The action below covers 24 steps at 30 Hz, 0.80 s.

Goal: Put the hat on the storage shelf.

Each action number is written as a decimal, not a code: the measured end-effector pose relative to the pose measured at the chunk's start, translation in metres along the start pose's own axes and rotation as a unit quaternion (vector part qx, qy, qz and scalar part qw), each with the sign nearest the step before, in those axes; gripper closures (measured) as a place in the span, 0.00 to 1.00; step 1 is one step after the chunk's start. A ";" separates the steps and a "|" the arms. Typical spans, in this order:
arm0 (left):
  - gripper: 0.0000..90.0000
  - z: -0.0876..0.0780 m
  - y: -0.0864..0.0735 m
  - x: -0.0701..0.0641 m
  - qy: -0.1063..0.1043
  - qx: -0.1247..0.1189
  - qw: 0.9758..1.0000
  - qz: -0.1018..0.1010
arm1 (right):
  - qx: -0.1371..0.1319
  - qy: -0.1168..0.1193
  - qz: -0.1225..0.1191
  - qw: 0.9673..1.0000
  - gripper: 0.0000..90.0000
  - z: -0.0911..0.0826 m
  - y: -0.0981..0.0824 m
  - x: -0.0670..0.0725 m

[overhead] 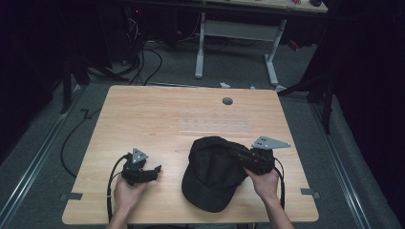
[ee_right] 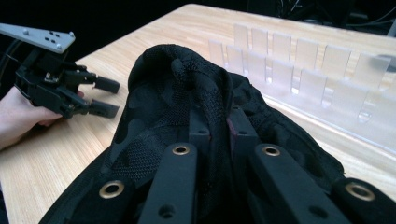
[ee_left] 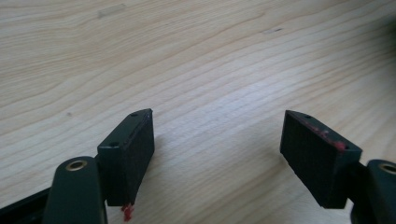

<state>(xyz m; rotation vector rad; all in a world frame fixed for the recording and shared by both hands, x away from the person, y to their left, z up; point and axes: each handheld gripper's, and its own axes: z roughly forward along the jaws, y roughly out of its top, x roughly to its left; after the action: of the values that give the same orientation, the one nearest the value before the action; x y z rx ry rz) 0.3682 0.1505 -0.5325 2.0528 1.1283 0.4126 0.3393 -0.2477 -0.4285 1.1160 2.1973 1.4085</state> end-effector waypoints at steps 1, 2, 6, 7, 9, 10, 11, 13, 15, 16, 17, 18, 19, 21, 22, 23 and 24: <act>0.30 -0.001 0.000 -0.001 -0.006 -0.003 1.000 0.001 | -0.001 0.001 -0.001 1.000 0.93 -0.001 0.001 0.000; 0.30 -0.003 0.001 -0.002 -0.012 -0.005 1.000 0.004 | -0.002 0.000 -0.002 1.000 0.93 -0.002 0.003 0.000; 0.30 -0.010 0.006 -0.007 -0.050 -0.016 0.999 0.007 | -0.007 0.000 -0.010 1.000 0.93 -0.005 0.010 0.001; 0.29 -0.012 0.007 -0.008 -0.057 -0.018 0.998 0.007 | -0.008 0.001 -0.011 1.000 0.93 -0.006 0.011 0.001; 0.29 -0.016 0.011 -0.011 -0.075 -0.024 0.997 0.010 | -0.010 0.002 -0.012 1.000 0.93 -0.007 0.013 0.001; 0.29 -0.017 0.013 -0.013 -0.084 -0.026 0.996 0.012 | -0.010 0.003 -0.013 1.000 0.93 -0.007 0.013 0.001; 0.29 -0.019 0.015 -0.015 -0.093 -0.028 0.995 0.013 | -0.011 0.003 -0.013 1.000 0.93 -0.007 0.014 0.001; 0.28 -0.022 0.019 -0.017 -0.111 -0.031 0.993 0.013 | -0.011 0.003 -0.015 1.000 0.93 -0.008 0.015 0.002; 0.28 -0.024 0.024 -0.020 -0.132 -0.033 0.991 0.013 | -0.015 0.007 -0.016 1.000 0.93 -0.008 0.016 0.001; 0.28 -0.025 0.025 -0.021 -0.139 -0.033 0.990 0.014 | -0.015 0.007 -0.016 1.000 0.93 -0.008 0.016 0.001; 0.27 -0.026 0.027 -0.023 -0.147 -0.031 0.988 0.015 | -0.015 0.007 -0.015 1.000 0.93 -0.008 0.016 0.001; 0.27 -0.026 0.029 -0.025 -0.155 -0.029 0.987 0.018 | -0.015 0.008 -0.015 1.000 0.93 -0.007 0.016 0.001; 0.27 -0.026 0.031 -0.027 -0.163 -0.026 0.986 0.020 | -0.015 0.009 -0.016 1.000 0.93 -0.007 0.017 0.001; 0.26 -0.026 0.034 -0.031 -0.177 -0.021 0.984 0.024 | -0.016 0.009 -0.018 1.000 0.93 -0.006 0.017 0.001; 0.25 -0.026 0.036 -0.033 -0.182 -0.018 0.983 0.027 | -0.016 0.009 -0.019 1.000 0.93 -0.006 0.017 0.002; 0.25 -0.025 0.037 -0.035 -0.189 -0.015 0.981 0.031 | -0.016 0.009 -0.019 1.000 0.93 -0.006 0.017 0.002; 0.24 -0.025 0.038 -0.037 -0.193 -0.014 0.981 0.032 | -0.016 0.009 -0.019 1.000 0.93 -0.006 0.018 0.002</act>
<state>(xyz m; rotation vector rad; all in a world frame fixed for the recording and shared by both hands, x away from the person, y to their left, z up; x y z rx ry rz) 0.3556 0.1188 -0.4849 2.0338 0.8187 0.0523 0.3425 -0.2463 -0.4100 1.0483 2.1891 1.4388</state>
